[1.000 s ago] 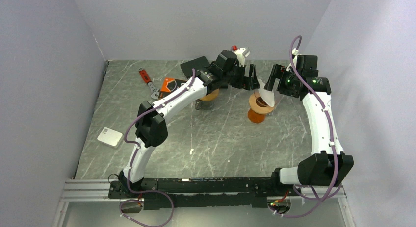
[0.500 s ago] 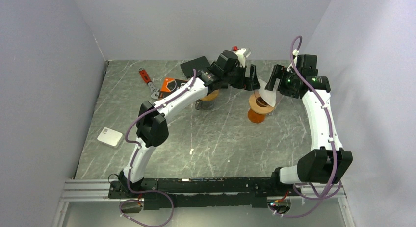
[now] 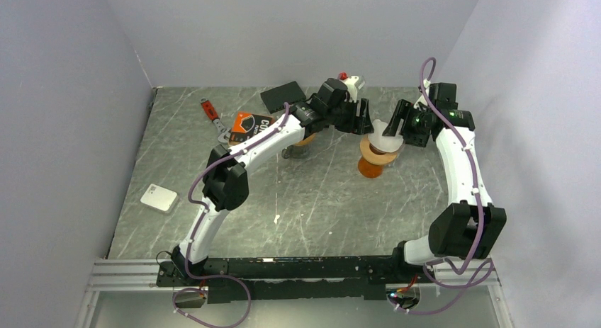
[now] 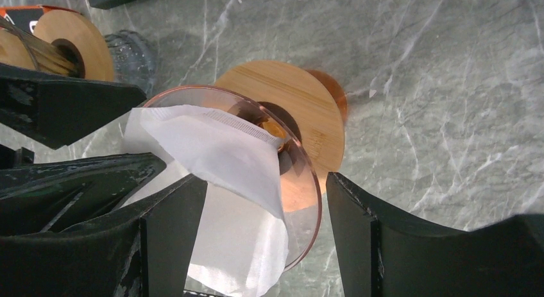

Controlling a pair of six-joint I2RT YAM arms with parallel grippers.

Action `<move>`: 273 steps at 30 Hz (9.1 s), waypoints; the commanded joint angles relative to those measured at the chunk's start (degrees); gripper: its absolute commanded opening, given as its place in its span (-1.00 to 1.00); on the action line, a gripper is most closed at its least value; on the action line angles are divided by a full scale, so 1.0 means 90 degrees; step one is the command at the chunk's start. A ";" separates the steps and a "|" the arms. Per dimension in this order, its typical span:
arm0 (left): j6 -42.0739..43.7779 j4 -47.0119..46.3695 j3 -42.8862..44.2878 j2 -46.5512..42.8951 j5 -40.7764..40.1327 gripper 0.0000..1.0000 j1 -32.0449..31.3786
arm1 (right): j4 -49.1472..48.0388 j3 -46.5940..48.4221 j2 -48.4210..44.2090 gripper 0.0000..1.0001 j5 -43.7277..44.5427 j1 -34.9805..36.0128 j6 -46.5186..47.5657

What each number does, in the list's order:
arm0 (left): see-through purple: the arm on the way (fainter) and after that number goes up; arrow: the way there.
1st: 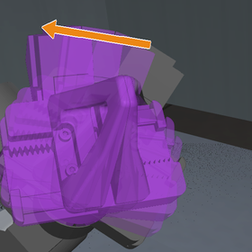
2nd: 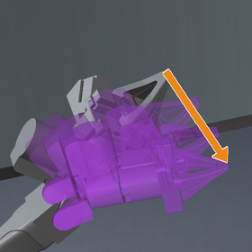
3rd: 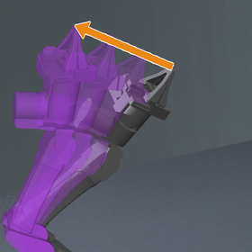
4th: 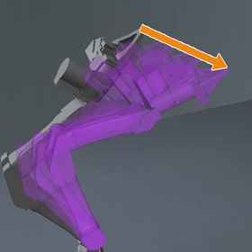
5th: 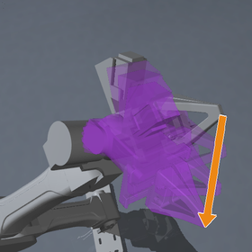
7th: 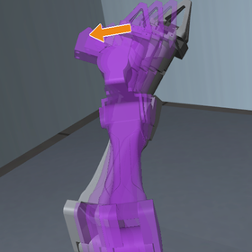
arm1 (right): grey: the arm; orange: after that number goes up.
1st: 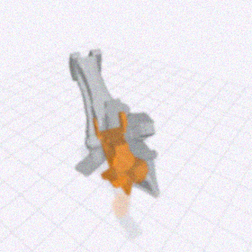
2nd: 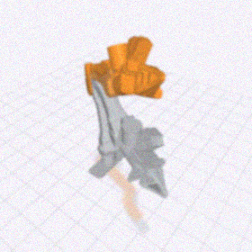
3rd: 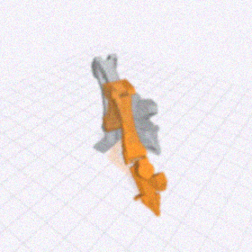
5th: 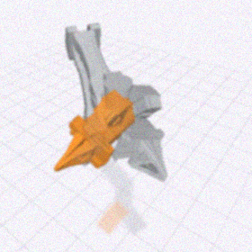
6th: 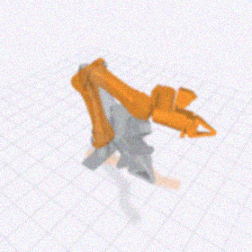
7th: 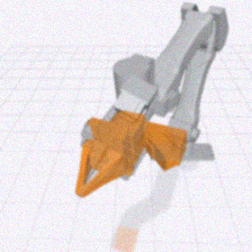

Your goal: Place the coffee filter in the dripper

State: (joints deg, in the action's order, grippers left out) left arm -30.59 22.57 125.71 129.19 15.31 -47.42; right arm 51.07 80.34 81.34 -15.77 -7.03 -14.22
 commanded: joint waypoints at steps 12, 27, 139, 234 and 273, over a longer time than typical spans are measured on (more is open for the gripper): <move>0.0144 -0.0107 0.0388 0.0089 0.0105 0.22 -0.0068 | -0.0128 -0.0334 0.0092 0.32 -0.0180 -0.0030 -0.0189; 0.0224 -0.0121 0.0380 0.0157 0.0096 0.15 -0.0086 | -0.0050 -0.0381 0.0288 -0.32 0.0126 -0.0030 -0.0226; 0.0264 -0.0488 0.0021 -0.0222 0.0129 0.46 -0.0106 | 0.0550 0.0433 -0.0055 -0.19 0.1550 0.0476 -0.0078; 0.2385 -0.4624 -1.0049 -0.5528 -0.3492 0.99 0.4674 | -1.0659 -0.7194 -0.1029 0.99 0.4539 -0.0403 -0.0650; 0.3438 -0.9009 -1.1629 -0.3923 -0.3308 0.99 0.5107 | -1.2793 -0.7422 0.0301 0.99 0.3920 0.0742 0.0962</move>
State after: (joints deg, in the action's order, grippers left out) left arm 0.80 -56.27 19.97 93.62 -13.41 -1.58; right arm -62.85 11.94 83.79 18.83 -0.80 -6.37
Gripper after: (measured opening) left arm 0.995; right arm 0.994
